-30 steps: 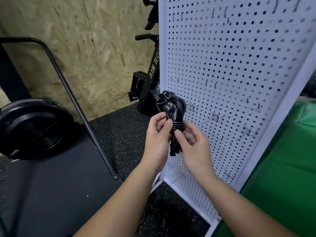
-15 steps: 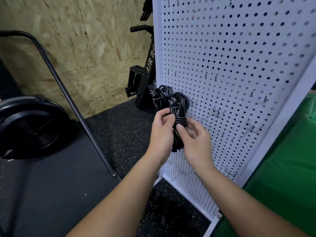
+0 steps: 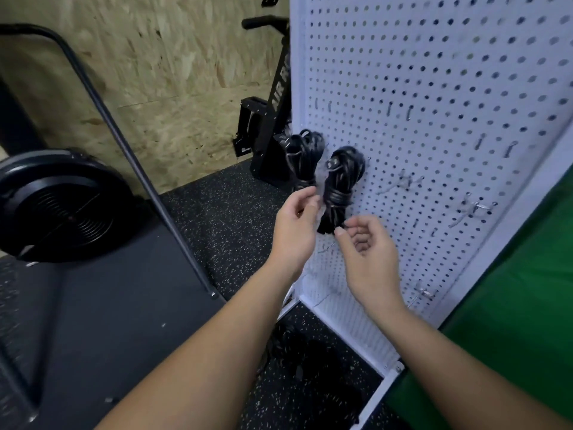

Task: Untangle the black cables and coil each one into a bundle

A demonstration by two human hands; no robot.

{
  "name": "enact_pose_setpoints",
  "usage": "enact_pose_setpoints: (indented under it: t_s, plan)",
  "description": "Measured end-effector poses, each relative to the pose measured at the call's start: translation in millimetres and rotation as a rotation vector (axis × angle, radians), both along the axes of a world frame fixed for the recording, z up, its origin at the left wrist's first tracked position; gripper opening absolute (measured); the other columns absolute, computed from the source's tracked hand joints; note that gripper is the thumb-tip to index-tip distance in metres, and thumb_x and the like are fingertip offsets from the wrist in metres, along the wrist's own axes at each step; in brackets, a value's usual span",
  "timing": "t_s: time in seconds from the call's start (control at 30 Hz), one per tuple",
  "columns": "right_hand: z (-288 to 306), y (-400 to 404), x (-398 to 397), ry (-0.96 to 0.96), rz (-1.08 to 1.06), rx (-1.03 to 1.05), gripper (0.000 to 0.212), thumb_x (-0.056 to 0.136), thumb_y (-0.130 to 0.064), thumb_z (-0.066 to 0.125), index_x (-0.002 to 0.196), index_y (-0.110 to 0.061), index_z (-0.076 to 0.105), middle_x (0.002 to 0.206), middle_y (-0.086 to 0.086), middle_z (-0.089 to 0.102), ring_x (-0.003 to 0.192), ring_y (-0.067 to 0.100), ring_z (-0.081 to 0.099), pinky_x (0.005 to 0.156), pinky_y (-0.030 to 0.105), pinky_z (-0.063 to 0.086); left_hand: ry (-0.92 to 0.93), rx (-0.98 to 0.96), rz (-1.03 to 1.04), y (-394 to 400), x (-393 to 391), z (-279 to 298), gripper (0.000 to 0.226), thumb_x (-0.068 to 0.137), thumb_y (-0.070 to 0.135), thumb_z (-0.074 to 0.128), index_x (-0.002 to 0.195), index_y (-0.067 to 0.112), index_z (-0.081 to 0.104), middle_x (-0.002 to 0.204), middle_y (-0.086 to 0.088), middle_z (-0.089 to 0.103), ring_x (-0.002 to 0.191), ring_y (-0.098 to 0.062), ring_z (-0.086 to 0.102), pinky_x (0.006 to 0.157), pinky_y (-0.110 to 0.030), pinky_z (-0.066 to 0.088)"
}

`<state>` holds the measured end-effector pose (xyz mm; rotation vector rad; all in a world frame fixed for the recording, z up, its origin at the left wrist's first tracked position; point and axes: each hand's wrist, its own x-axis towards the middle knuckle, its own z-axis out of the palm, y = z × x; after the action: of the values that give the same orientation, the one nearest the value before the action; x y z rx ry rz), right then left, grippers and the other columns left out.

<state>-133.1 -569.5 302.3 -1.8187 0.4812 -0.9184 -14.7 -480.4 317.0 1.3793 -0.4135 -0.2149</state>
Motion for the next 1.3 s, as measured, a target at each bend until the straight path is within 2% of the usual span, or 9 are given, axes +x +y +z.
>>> enact_pose_setpoints:
  t_s: [0.17,0.3,0.43,0.63,0.8,0.97,1.03,1.13,1.3]
  plan:
    - [-53,47,5,0.202,0.292,0.031,0.010,0.105,-0.023,0.073,0.112,-0.031,0.074,0.099,-0.013,0.074,0.089,0.007,0.071,0.082,0.025,0.060,0.112,0.124,0.113,71,-7,-78,0.020,0.106,0.019,0.068,0.121,0.028,0.079,0.115,0.007,0.080,0.113,-0.024,0.075,0.102,-0.046,0.062]
    - [-136,86,25,0.484,0.476,0.074,0.019,0.103,-0.028,0.075,0.122,-0.032,0.074,0.105,-0.017,0.077,0.098,0.001,0.073,0.097,0.032,0.060,0.250,0.259,0.292,142,-4,-161,0.017,0.104,0.019,0.069,0.114,0.027,0.081,0.106,0.003,0.081,0.095,-0.015,0.075,0.097,-0.051,0.061]
    - [-220,116,47,0.679,0.591,0.093,0.028,0.104,-0.018,0.075,0.131,-0.019,0.074,0.118,-0.008,0.076,0.111,0.005,0.072,0.109,0.038,0.058,0.354,0.453,0.386,196,2,-244,0.016,0.107,0.017,0.066,0.110,0.026,0.079,0.106,0.004,0.081,0.100,-0.016,0.075,0.104,-0.050,0.059]
    - [-298,148,93,0.831,0.629,0.128,0.043,0.109,-0.021,0.068,0.152,-0.016,0.062,0.145,-0.002,0.068,0.136,0.015,0.062,0.122,0.037,0.046,0.466,0.612,0.354,216,-4,-330,0.034,0.109,0.022,0.065,0.143,0.015,0.063,0.125,0.004,0.070,0.118,-0.018,0.068,0.103,-0.027,0.048]
    - [-338,155,135,0.953,0.667,0.146,0.060,0.111,-0.027,0.063,0.167,-0.022,0.041,0.166,-0.003,0.049,0.151,0.020,0.048,0.124,0.036,0.038,0.679,0.582,0.401,215,15,-384,0.058,0.109,0.030,0.067,0.158,0.013,0.039,0.123,0.007,0.061,0.113,-0.016,0.061,0.098,-0.030,0.045]
    - [-368,164,146,1.051,0.701,0.212,0.060,0.109,-0.016,0.065,0.165,-0.014,0.045,0.163,0.004,0.054,0.145,0.020,0.055,0.126,0.039,0.041,0.818,0.491,0.402,203,18,-411,0.056,0.109,0.036,0.065,0.156,0.011,0.047,0.131,0.004,0.066,0.118,-0.016,0.063,0.106,-0.033,0.050]
    - [-367,165,143,1.038,0.690,0.204,0.056,0.108,-0.009,0.064,0.162,-0.012,0.050,0.161,0.005,0.056,0.135,0.018,0.062,0.123,0.038,0.044,0.838,0.458,0.397,201,16,-424,0.063,0.101,0.050,0.070,0.150,0.012,0.056,0.135,-0.001,0.072,0.119,-0.019,0.069,0.112,-0.044,0.054]
    - [-347,164,131,0.971,0.642,0.211,0.053,0.107,-0.004,0.064,0.158,-0.015,0.056,0.156,0.001,0.060,0.128,0.014,0.064,0.119,0.035,0.048,0.849,0.376,0.395,200,10,-434,0.064,0.080,0.065,0.075,0.128,0.025,0.064,0.121,-0.004,0.078,0.111,-0.026,0.076,0.103,-0.055,0.061]
    - [-281,146,97,0.812,0.555,0.204,0.049,0.107,-0.009,0.067,0.155,-0.020,0.061,0.147,-0.006,0.062,0.122,0.010,0.064,0.104,0.025,0.049,0.785,0.235,0.331,187,-9,-340,0.041,0.097,0.056,0.069,0.125,0.027,0.061,0.102,-0.006,0.070,0.087,-0.025,0.064,0.077,-0.046,0.057]
